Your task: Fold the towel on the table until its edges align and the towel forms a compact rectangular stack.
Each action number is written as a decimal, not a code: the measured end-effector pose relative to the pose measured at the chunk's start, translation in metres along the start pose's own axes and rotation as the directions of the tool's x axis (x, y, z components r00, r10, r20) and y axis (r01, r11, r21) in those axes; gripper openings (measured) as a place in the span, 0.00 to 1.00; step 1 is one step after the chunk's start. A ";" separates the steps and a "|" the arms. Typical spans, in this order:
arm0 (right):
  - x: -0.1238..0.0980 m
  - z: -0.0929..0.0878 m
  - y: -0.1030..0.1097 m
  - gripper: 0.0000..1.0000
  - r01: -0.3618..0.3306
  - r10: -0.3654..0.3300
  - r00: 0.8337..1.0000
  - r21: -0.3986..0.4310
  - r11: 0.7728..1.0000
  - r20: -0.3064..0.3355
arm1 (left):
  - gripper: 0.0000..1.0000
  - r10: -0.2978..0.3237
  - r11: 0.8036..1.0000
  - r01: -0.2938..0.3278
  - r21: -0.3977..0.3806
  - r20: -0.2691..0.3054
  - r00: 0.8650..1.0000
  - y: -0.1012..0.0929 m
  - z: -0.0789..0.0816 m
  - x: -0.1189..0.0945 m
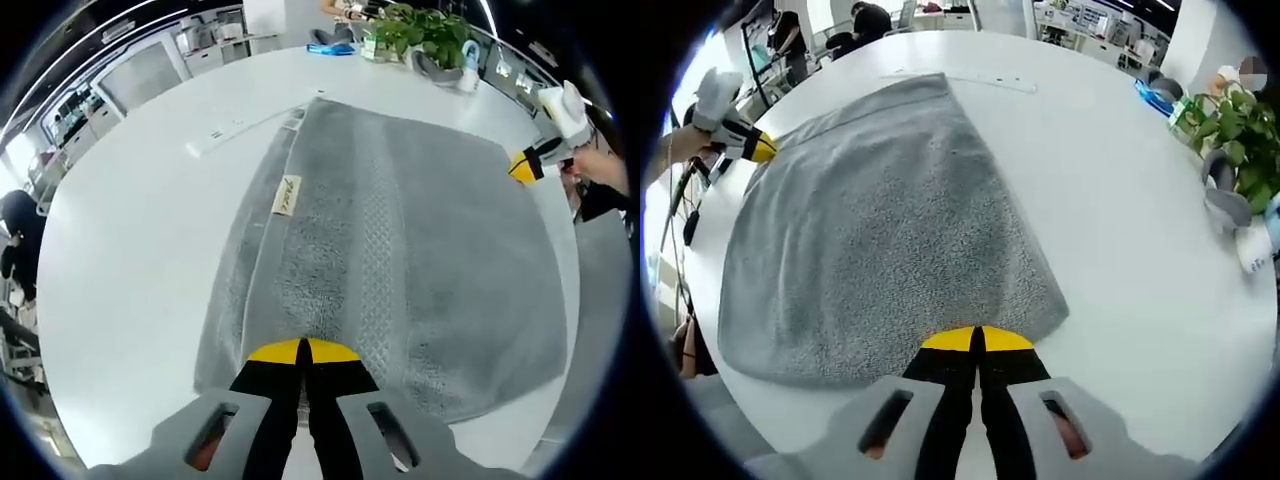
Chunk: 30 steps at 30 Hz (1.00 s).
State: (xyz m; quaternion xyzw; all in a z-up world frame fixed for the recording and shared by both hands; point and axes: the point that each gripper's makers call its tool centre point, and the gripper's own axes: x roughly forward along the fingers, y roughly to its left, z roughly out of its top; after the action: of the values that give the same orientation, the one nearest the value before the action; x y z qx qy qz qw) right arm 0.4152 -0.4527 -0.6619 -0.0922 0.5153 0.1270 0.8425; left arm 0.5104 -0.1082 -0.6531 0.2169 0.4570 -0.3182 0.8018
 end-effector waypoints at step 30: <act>-0.013 -0.024 0.018 0.00 -0.024 0.023 1.000 0.047 0.999 0.020 | 0.01 0.009 0.999 -0.008 0.034 -0.008 1.000 0.010 0.022 0.013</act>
State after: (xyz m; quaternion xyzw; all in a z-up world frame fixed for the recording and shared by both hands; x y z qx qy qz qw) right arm 0.3834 -0.4442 -0.6616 -0.0648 0.5111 0.1255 0.8478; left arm 0.5354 -0.1195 -0.6536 0.2337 0.4538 -0.3216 0.7975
